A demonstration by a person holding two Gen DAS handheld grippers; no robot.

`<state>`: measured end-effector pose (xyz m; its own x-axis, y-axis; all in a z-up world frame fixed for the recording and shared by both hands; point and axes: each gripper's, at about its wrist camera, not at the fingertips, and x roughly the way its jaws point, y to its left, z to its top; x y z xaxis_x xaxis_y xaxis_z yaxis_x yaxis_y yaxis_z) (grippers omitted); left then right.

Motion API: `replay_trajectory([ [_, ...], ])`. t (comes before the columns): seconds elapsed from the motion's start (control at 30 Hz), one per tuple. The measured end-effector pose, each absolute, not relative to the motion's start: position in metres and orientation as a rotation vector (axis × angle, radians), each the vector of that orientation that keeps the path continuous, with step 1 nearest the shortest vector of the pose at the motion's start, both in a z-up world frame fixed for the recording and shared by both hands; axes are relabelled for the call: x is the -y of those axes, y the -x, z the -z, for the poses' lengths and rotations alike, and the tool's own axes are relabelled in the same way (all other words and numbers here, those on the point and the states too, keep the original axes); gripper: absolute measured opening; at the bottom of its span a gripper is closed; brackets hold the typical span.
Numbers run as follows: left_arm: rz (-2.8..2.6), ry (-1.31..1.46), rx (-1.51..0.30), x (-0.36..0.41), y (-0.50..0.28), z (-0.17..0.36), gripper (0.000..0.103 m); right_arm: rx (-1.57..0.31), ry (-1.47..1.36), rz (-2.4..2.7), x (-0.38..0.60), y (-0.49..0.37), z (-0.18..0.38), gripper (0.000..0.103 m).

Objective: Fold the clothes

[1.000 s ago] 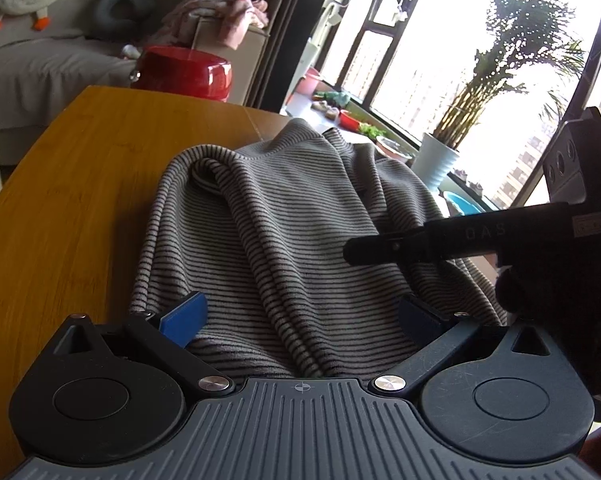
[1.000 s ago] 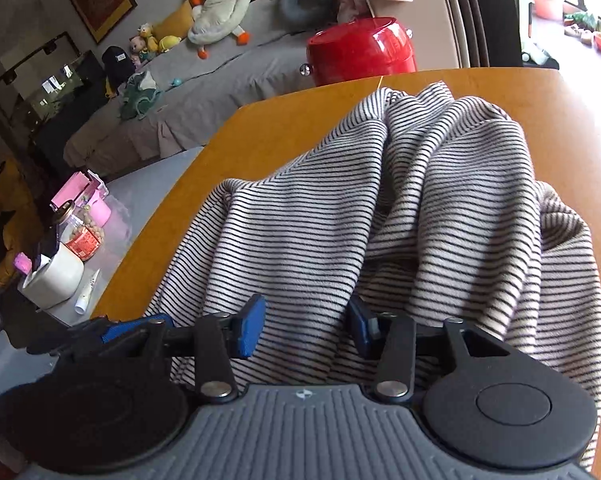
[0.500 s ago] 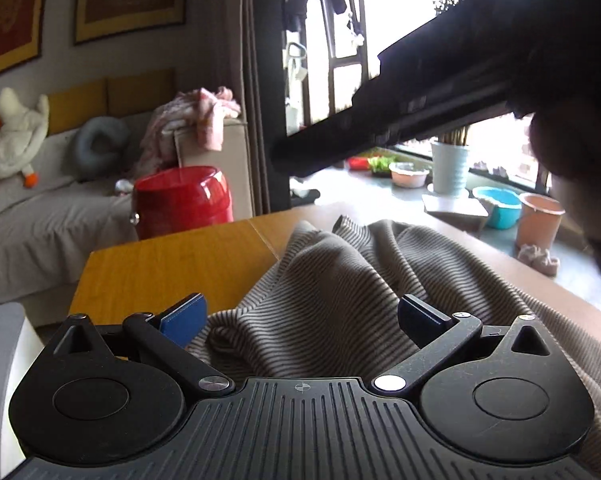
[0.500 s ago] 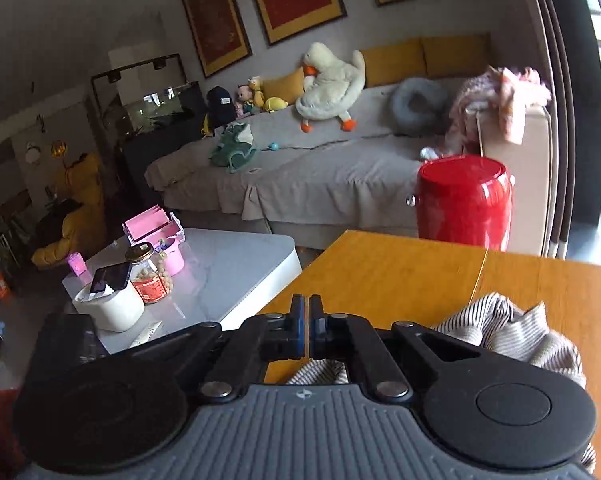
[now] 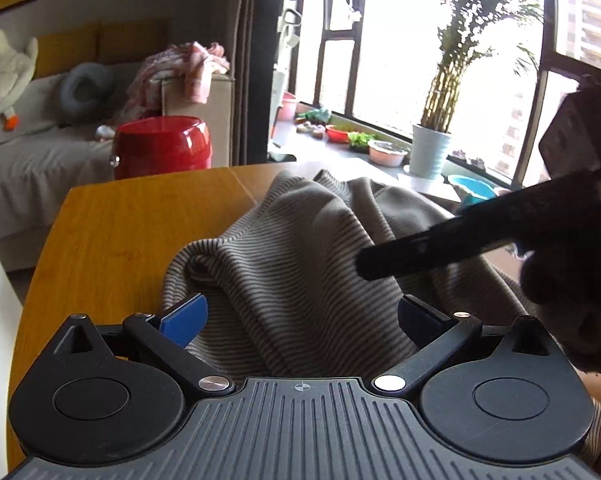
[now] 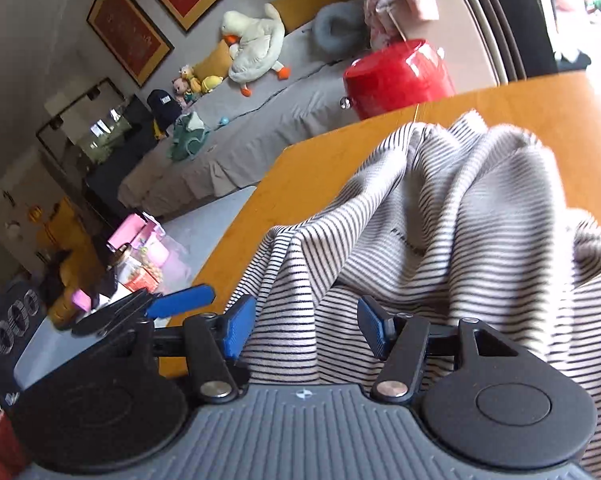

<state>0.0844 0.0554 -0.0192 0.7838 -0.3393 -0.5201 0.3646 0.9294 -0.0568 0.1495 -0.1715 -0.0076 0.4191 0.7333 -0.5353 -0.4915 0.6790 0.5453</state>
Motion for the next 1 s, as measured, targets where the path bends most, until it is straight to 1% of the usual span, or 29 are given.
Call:
replay_trajectory([
  [0.03,0.387,-0.073,-0.548,-0.055,-0.08,0.019,0.103,-0.84,-0.33,-0.797,0.167,-0.151,0.011,0.019],
  [0.07,0.39,-0.102,-0.542,-0.053,-0.075,0.019,0.103,-0.832,-0.327,-0.814,0.163,-0.15,0.009,0.009],
  [0.1,0.385,-0.134,-0.533,-0.051,-0.071,0.019,0.103,-0.792,-0.311,-0.841,0.16,-0.145,-0.001,0.009],
  [0.13,0.378,-0.166,-0.524,-0.047,-0.07,0.019,0.103,-0.751,-0.295,-0.868,0.156,-0.14,-0.012,0.005],
  [0.23,0.342,-0.253,-0.465,-0.03,-0.075,0.018,0.103,-0.633,-0.228,-0.951,0.146,-0.122,-0.046,0.005],
  [0.33,0.322,-0.316,-0.398,-0.008,-0.093,0.016,0.103,-0.575,-0.136,-0.987,0.138,-0.108,-0.064,0.005],
  [0.37,0.315,-0.336,-0.376,-0.001,-0.099,0.015,0.099,-0.571,-0.104,-0.976,0.137,-0.106,-0.067,0.005],
  [0.4,0.312,-0.355,-0.365,0.005,-0.106,0.014,0.089,-0.565,-0.074,-0.957,0.138,-0.104,-0.069,0.005],
  [0.43,0.311,-0.355,-0.373,0.006,-0.113,0.014,0.058,-0.556,-0.054,-0.921,0.144,-0.105,-0.071,0.006],
  [0.47,0.309,-0.342,-0.389,0.006,-0.121,0.013,0.044,-0.546,-0.043,-0.878,0.153,-0.107,-0.073,0.008],
  [0.5,0.307,-0.33,-0.405,0.005,-0.128,0.011,0.04,-0.536,-0.033,-0.835,0.163,-0.109,-0.075,0.008],
  [0.57,0.274,-0.265,-0.421,-0.011,-0.141,0.006,0.033,-0.517,0.022,-0.714,0.182,-0.113,-0.078,0.019],
  [0.63,0.2,-0.188,-0.421,-0.037,-0.151,-0.002,0.028,-0.502,0.087,-0.583,0.201,-0.118,-0.08,0.028],
  [0.67,0.155,-0.156,-0.417,-0.052,-0.156,-0.007,0.02,-0.509,0.104,-0.54,0.211,-0.123,-0.083,0.028],
  [0.7,0.108,-0.128,-0.413,-0.066,-0.16,-0.013,0.017,-0.504,0.113,-0.496,0.222,-0.129,-0.089,0.028],
  [0.8,-0.004,-0.057,-0.402,-0.105,-0.17,-0.027,0.016,-0.387,0.062,-0.365,0.26,-0.151,-0.127,0.028],
  [0.9,0.001,0.019,-0.402,-0.13,-0.17,-0.036,0.017,-0.246,-0.098,-0.334,0.295,-0.168,-0.17,0.029],
  [0.93,0.037,0.044,-0.4,-0.131,-0.166,-0.038,0.02,-0.239,-0.121,-0.366,0.299,-0.172,-0.178,0.04],
  [0.97,0.078,0.062,-0.397,-0.129,-0.16,-0.038,0.034,-0.245,-0.136,-0.402,0.302,-0.178,-0.183,0.069],
  [1.0,0.118,0.079,-0.394,-0.127,-0.155,-0.039,0.045,-0.278,-0.133,-0.445,0.299,-0.184,-0.179,0.079],
])
